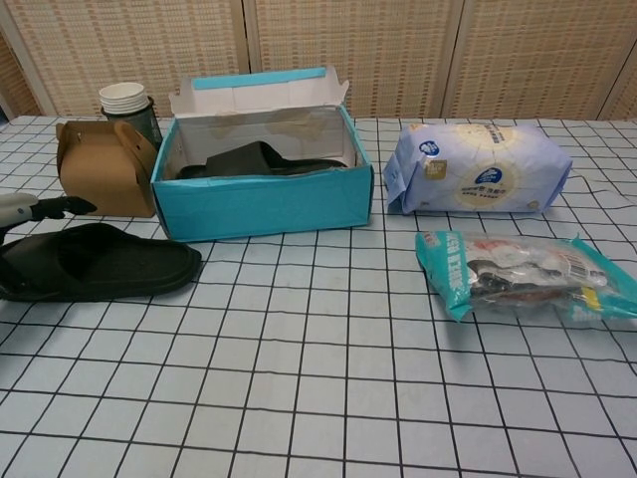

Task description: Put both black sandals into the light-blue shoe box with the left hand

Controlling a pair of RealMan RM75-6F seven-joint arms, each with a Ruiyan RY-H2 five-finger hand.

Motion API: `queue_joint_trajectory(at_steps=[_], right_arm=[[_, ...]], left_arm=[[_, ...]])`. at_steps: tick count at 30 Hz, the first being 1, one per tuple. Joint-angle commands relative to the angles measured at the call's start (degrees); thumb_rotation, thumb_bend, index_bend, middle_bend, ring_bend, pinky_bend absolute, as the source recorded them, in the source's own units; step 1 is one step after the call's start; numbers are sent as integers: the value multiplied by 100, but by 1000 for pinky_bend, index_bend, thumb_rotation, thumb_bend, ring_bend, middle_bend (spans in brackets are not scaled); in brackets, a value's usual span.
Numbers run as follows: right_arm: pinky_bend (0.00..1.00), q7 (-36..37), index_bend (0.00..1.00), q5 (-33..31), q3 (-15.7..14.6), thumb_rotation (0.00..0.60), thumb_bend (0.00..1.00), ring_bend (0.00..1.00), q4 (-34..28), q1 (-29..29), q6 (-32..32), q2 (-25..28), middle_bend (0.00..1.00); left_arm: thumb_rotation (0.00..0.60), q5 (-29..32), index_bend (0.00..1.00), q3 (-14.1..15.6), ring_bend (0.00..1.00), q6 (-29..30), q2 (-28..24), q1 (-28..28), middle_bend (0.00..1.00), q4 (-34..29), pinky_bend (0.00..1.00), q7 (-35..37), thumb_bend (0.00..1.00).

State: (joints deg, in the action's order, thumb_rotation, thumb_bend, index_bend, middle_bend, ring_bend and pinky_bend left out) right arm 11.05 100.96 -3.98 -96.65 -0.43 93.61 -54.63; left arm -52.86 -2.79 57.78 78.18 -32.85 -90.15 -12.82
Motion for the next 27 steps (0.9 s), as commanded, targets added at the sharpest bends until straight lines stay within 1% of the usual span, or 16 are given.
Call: queue_joint_trajectory(at_steps=[1, 8, 12, 14, 16, 17, 19, 20, 21, 22, 24, 27], right_arm=[[0, -4, 0, -16, 9, 600, 63, 0, -2, 4, -12, -1, 0], [0, -39, 0, -57, 16, 600, 64, 0, -13, 24, -91, -2, 0], [0, -54, 0, -73, 16, 600, 64, 0, -23, 41, -145, -3, 0], [0, -64, 0, -86, 21, 600, 65, 0, -27, 46, -162, -5, 0], [0, -78, 0, -101, 24, 600, 65, 0, -30, 54, -188, -9, 0], [0, -79, 0, -106, 24, 600, 65, 0, -30, 56, -197, -8, 0], [0, -86, 0, -113, 24, 600, 65, 0, -36, 59, -211, -8, 0], [0, -84, 0, -114, 24, 600, 65, 0, -40, 60, -215, -6, 0], [0, -80, 0, -114, 24, 600, 65, 0, -42, 60, -214, -4, 0], [0, -82, 0, -114, 23, 600, 65, 0, -43, 57, -212, -1, 0], [0, -89, 0, -106, 17, 600, 64, 0, -49, 54, -215, 2, 0], [0, -102, 0, -102, 13, 600, 64, 0, -52, 54, -223, -1, 0]], left_arm=[[600, 73, 0, -55, 0, -182, 156, -80, 0, 172, 14, -48, 282], [600, 131, 0, -111, 0, -419, 433, -210, 0, 594, 14, -214, 280], [600, 306, 0, -42, 0, -535, 518, -273, 0, 802, 19, -537, 282], [600, 414, 0, -31, 0, -471, 557, -273, 0, 834, 49, -707, 292], [600, 461, 5, -57, 6, -278, 627, -238, 12, 861, 128, -835, 317], [600, 456, 41, -74, 51, -158, 672, -210, 62, 881, 199, -872, 336], [600, 406, 220, -97, 262, 54, 761, -141, 273, 939, 382, -908, 386], [600, 384, 280, -83, 331, 104, 777, -122, 338, 965, 431, -954, 400], [600, 367, 363, -71, 422, 152, 784, -99, 430, 980, 498, -992, 425], [600, 332, 414, -62, 476, 231, 793, -63, 484, 988, 544, -1027, 445], [600, 274, 473, -53, 532, 344, 753, -3, 547, 923, 603, -1076, 499], [600, 132, 514, -72, 576, 542, 587, 75, 592, 675, 649, -1111, 569]])
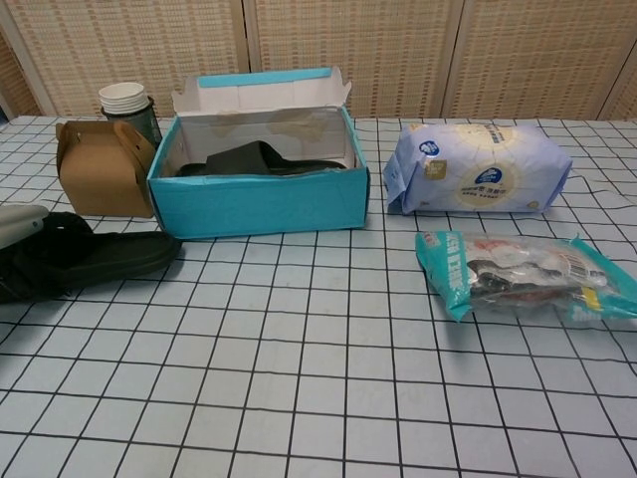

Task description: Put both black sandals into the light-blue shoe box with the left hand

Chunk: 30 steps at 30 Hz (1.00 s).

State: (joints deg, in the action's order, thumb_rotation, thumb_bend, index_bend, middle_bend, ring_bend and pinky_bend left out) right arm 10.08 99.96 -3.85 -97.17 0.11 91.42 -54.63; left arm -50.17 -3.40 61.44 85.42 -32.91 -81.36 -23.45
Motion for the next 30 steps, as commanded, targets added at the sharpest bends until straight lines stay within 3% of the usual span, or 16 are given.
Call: queue_joint_trajectory(at_steps=[1, 9, 15, 22, 30], right_arm=[[0, -8, 0, -4, 1, 600, 64, 0, -1, 0, -5, -3, 0], [0, -86, 0, -4, -13, 600, 65, 0, -16, 25, -96, -34, 0], [0, -152, 0, -58, -8, 600, 65, 0, -19, 70, -220, -63, 0], [0, -240, 0, -167, 9, 600, 65, 0, -25, 115, -363, -89, 0], [0, -252, 0, -385, 77, 600, 65, 0, -15, 178, -530, -113, 0]], left_arm=[[600, -194, 525, -27, 588, 252, -205, 105, 603, -312, 661, -51, 585], [600, -825, 545, -283, 610, 1019, -856, 147, 623, -1534, 685, -415, 616], [600, -878, 542, -764, 610, 903, -1102, -238, 622, -2179, 685, -703, 616], [600, -597, 541, -1410, 615, 499, -849, -1061, 622, -1976, 692, -1160, 615], [600, -135, 535, -1785, 615, -72, -624, -1653, 618, -1461, 687, -976, 612]])
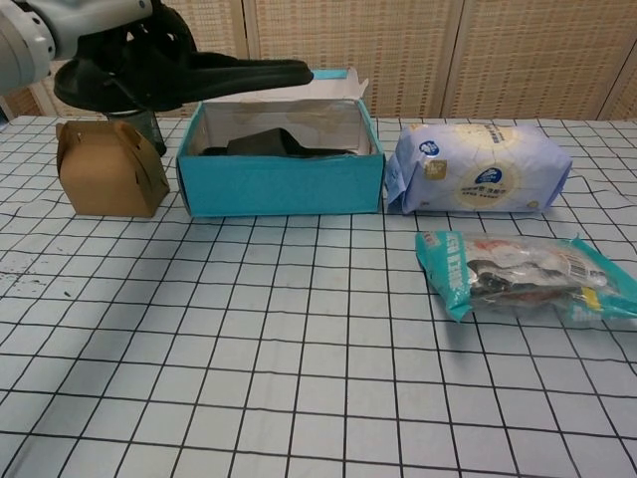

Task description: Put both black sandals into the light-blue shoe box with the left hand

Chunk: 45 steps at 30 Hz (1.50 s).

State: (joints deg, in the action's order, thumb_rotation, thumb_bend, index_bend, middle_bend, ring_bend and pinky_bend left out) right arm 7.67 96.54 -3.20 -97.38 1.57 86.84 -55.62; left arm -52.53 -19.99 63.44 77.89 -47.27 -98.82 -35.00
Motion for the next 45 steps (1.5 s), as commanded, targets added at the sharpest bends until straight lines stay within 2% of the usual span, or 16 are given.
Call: queue_joint_trajectory(at_steps=[1, 8, 14, 21, 28, 34, 38, 45], right_arm=[[0, -16, 0, -67, 10, 600, 65, 0, 9, 59, -142, -24, 0], [0, -101, 0, -182, -17, 600, 65, 0, 12, 177, -472, -68, 0], [0, -202, 0, -394, 46, 600, 65, 0, 23, 218, -595, -108, 0], [0, -252, 0, -558, 98, 600, 65, 0, 44, 266, -714, -154, 0], [0, -212, 0, -636, 113, 600, 66, 0, 61, 309, -808, -153, 0], [0, -160, 0, -626, 115, 600, 68, 0, 67, 301, -773, -135, 0], [0, -137, 0, -577, 92, 600, 69, 0, 62, 301, -764, -119, 0], [0, -92, 0, -545, 81, 600, 71, 0, 60, 281, -714, -98, 0]], left_arm=[[600, 124, 535, -174, 616, -429, 229, -320, 619, 508, 687, 347, 612], [600, 115, 534, -413, 615, -1395, 1038, -928, 619, 2253, 679, 1574, 611], [600, -335, 534, -507, 612, -2004, 1712, -1368, 618, 3758, 674, 2783, 607], [600, -961, 526, -352, 606, -2439, 2397, -1714, 616, 5118, 670, 4008, 581], [600, -1606, 525, 6, 597, -2672, 3133, -1925, 612, 6497, 661, 5203, 571], [600, -1998, 516, 320, 586, -2826, 3466, -1947, 604, 7081, 654, 5941, 546], [600, -2116, 505, 457, 575, -2981, 3608, -1950, 596, 7338, 644, 6144, 533], [600, -2215, 486, 683, 557, -3605, 3588, -1916, 576, 7437, 634, 6271, 518]])
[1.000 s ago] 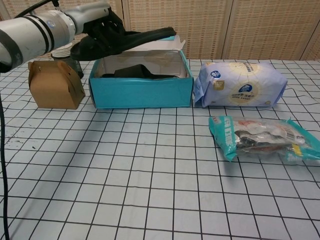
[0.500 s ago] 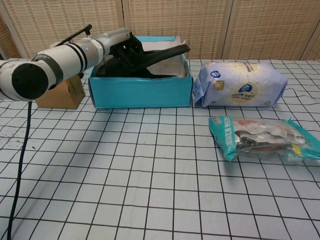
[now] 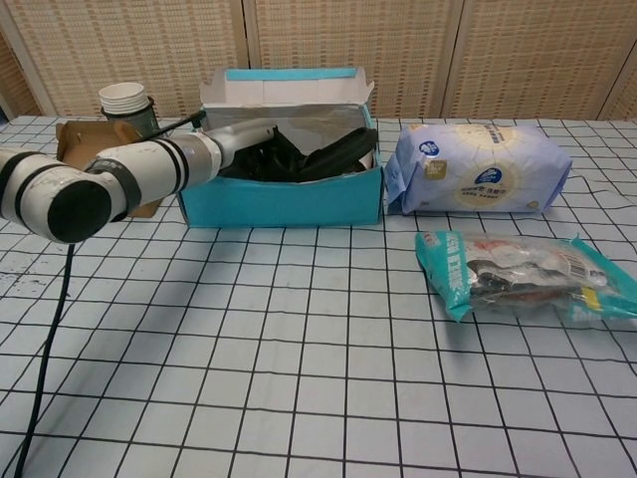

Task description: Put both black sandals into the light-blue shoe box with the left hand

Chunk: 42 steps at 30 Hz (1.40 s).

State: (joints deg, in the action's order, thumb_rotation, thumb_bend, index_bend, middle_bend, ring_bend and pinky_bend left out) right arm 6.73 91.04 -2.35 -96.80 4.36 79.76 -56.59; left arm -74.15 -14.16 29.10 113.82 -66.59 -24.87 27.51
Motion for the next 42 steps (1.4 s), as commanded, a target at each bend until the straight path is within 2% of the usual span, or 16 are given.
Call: queue_joint_trajectory(at_steps=[1, 6, 10, 16, 20, 24, 26, 28, 30, 31, 34, 36, 40, 42], right_arm=[[0, 0, 0, 15, -13, 600, 71, 0, 2, 10, -23, -1, 0], [0, -16, 0, 21, -27, 600, 71, 0, -1, 23, -58, -9, 0], [0, -43, 0, 33, -41, 600, 72, 0, -1, 41, -96, -21, 0], [0, -82, 0, 91, -81, 600, 72, 0, -42, 33, -89, -26, 0], [0, -94, 0, 131, -99, 600, 72, 0, -58, 24, -63, -25, 0], [0, -71, 0, 150, -109, 600, 72, 0, -63, 18, -46, -15, 0], [0, -48, 0, 155, -107, 600, 73, 0, -61, 9, -19, -6, 0], [0, -22, 0, 173, -110, 600, 73, 0, -62, 1, 9, 7, 0], [0, 9, 0, 196, -112, 600, 73, 0, -58, -7, 42, 22, 0], [0, 25, 0, 206, -114, 600, 73, 0, -57, -11, 55, 28, 0], [0, 65, 0, 241, -121, 600, 73, 0, -56, -24, 99, 47, 0], [0, 80, 0, 263, -127, 600, 73, 0, -57, -33, 125, 54, 0], [0, 83, 0, 281, -132, 600, 73, 0, -55, -40, 144, 55, 0], [0, 75, 0, 307, -140, 600, 74, 0, -62, -49, 165, 51, 0]], left_arm=[[600, -62, 487, 126, 557, -235, -19, 26, 576, 37, 634, -8, 519], [600, -97, 486, 268, 557, -624, -183, 43, 576, -85, 635, -258, 517], [600, -15, 486, 365, 557, -1308, -572, 21, 574, -564, 634, -469, 521], [600, 156, 456, 514, 523, -1793, -841, 68, 547, -1001, 597, -854, 520], [600, 198, 423, 674, 491, -1978, -836, 64, 518, -1071, 564, -1145, 522], [600, 263, 383, 701, 429, -1876, -825, 83, 476, -1166, 496, -1356, 521], [600, 325, 335, 673, 399, -1836, -874, 75, 426, -1269, 458, -1431, 521], [600, 379, 150, 619, 292, -1701, -934, 97, 260, -1407, 373, -1474, 517], [600, 457, 31, 509, 193, -1508, -1039, 144, 134, -1637, 326, -1467, 509], [600, 491, 4, 450, 133, -1424, -1099, 173, 74, -1769, 295, -1437, 505], [600, 600, 0, 262, 16, -1297, -1362, 261, 1, -2268, 207, -1266, 486], [600, 654, 0, 153, 0, -1303, -1570, 306, 0, -2599, 164, -1130, 478], [600, 681, 0, 76, 0, -1308, -1733, 344, 0, -2841, 128, -1028, 477], [600, 775, 0, -124, 0, -1339, -1988, 401, 0, -3199, 103, -777, 470]])
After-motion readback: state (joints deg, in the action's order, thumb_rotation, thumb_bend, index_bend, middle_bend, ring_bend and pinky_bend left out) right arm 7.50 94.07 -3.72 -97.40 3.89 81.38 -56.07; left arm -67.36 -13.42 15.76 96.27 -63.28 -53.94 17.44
